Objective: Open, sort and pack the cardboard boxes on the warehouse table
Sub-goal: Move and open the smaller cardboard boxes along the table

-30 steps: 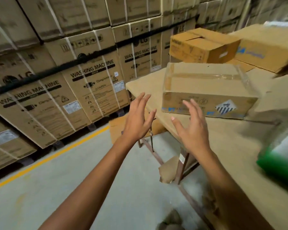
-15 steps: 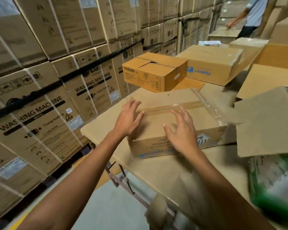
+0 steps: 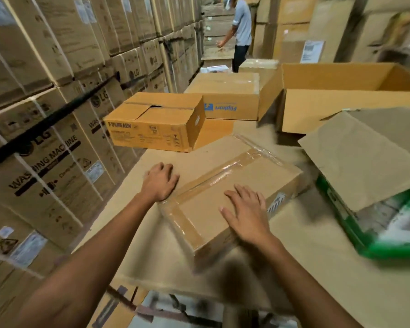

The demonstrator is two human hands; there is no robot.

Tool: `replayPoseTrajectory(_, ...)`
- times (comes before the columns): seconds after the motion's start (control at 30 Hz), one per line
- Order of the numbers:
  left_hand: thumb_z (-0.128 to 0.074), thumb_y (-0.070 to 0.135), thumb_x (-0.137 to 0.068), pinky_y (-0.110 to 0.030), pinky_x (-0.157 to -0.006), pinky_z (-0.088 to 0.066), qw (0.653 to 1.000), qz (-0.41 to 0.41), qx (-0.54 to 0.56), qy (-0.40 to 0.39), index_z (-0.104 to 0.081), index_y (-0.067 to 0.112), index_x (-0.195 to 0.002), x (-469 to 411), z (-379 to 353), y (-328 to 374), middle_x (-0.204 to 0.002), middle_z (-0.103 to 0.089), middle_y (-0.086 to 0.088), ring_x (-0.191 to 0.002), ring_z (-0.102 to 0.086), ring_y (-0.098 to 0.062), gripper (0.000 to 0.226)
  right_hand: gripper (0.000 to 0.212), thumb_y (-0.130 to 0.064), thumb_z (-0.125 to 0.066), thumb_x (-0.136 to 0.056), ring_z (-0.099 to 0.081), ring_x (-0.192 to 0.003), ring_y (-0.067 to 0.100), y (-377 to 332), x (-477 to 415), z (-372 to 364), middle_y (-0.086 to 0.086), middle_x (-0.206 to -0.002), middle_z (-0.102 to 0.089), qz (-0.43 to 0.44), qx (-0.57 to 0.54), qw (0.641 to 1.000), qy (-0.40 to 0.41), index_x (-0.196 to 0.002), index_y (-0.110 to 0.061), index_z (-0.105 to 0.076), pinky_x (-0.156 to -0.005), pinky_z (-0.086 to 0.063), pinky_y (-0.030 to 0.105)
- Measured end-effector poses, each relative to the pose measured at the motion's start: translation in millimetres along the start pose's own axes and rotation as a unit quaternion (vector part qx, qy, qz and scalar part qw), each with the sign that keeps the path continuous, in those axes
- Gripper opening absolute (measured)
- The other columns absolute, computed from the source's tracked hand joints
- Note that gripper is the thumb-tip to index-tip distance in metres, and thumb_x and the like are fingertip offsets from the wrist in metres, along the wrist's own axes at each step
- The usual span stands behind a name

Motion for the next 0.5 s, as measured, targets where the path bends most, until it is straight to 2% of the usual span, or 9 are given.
replayPoseTrajectory(0.1, -0.030, 0.058, -0.099, -0.052, -0.108, -0.032, 1.000, -0.003, 0.003, -0.016, -0.038, 0.021, -0.147, -18, -2, -5, -0.144, -0.049, -0.016, -0.132, -0.044, -0.035, 0.061, 0.070, -0.065, -0.019, -0.089, -0.017, -0.151, 0.031, -1, 4, 1, 0.009, -0.162, -0.029, -0.070, 0.006, 0.997, 0.036, -0.145, -0.032, -0.046, -0.121, -0.004, 0.046)
replayPoseTrajectory(0.2, -0.030, 0.059, -0.098, -0.052, -0.104, -0.034, 1.000, 0.001, 0.001, -0.023, -0.038, 0.023, -0.147, -22, -3, -5, -0.141, -0.050, -0.018, -0.128, -0.046, -0.038, 0.061, 0.063, -0.054, -0.021, -0.092, -0.007, -0.152, 0.034, 3, 5, -2, 0.012, -0.165, -0.018, -0.132, -0.001, 0.990, 0.049, -0.147, -0.032, -0.043, -0.121, -0.001, 0.047)
replayPoseTrajectory(0.33, -0.035, 0.057, -0.097, -0.050, -0.100, -0.035, 1.000, 0.027, 0.005, -0.004, -0.046, 0.017, -0.135, 1, 1, -4, -0.134, -0.052, -0.022, -0.124, -0.046, -0.040, 0.057, 0.053, -0.046, -0.024, -0.104, -0.002, -0.153, 0.037, 29, 7, -5, 0.015, -0.167, -0.007, -0.211, -0.048, 0.974, 0.069, -0.152, -0.027, -0.034, -0.120, -0.012, 0.055)
replayPoseTrajectory(0.37, -0.035, 0.058, -0.097, -0.050, -0.099, -0.036, 0.999, 0.038, 0.005, -0.003, -0.048, 0.016, -0.132, 9, 1, -5, -0.132, -0.052, -0.023, -0.124, -0.046, -0.040, 0.056, 0.055, -0.047, -0.028, -0.105, -0.005, -0.152, 0.039, 42, 8, -4, 0.017, -0.166, -0.010, -0.239, -0.070, 0.966, 0.069, -0.155, -0.023, -0.028, -0.119, -0.015, 0.055)
replayPoseTrajectory(0.43, -0.035, 0.060, -0.097, -0.048, -0.096, -0.040, 0.999, 0.045, 0.010, -0.024, -0.048, 0.011, -0.130, 25, -4, -6, -0.130, -0.054, -0.024, -0.121, -0.048, -0.042, 0.060, 0.067, -0.052, -0.036, -0.102, -0.027, -0.145, 0.044, 70, 17, 7, 0.022, -0.157, -0.032, -0.307, -0.161, 0.932, 0.101, -0.155, -0.013, -0.026, -0.116, -0.026, 0.052)
replayPoseTrajectory(0.5, -0.033, 0.061, -0.098, -0.046, -0.093, -0.044, 0.998, 0.031, 0.026, -0.041, -0.048, 0.008, -0.129, 38, -10, -2, -0.128, -0.057, -0.024, -0.118, -0.053, -0.044, 0.063, 0.068, -0.055, -0.038, -0.100, -0.046, -0.132, 0.042, 97, 40, 7, 0.023, -0.145, -0.048, -0.401, -0.266, 0.862, 0.155, -0.149, -0.007, -0.038, -0.109, -0.038, 0.049)
Point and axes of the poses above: each hand's wrist, its own x-axis away from the middle knuckle, its own z-axis out of the back of the hand, y = z × x, the point moved 8 cm from there along -x, towards the middle knuckle
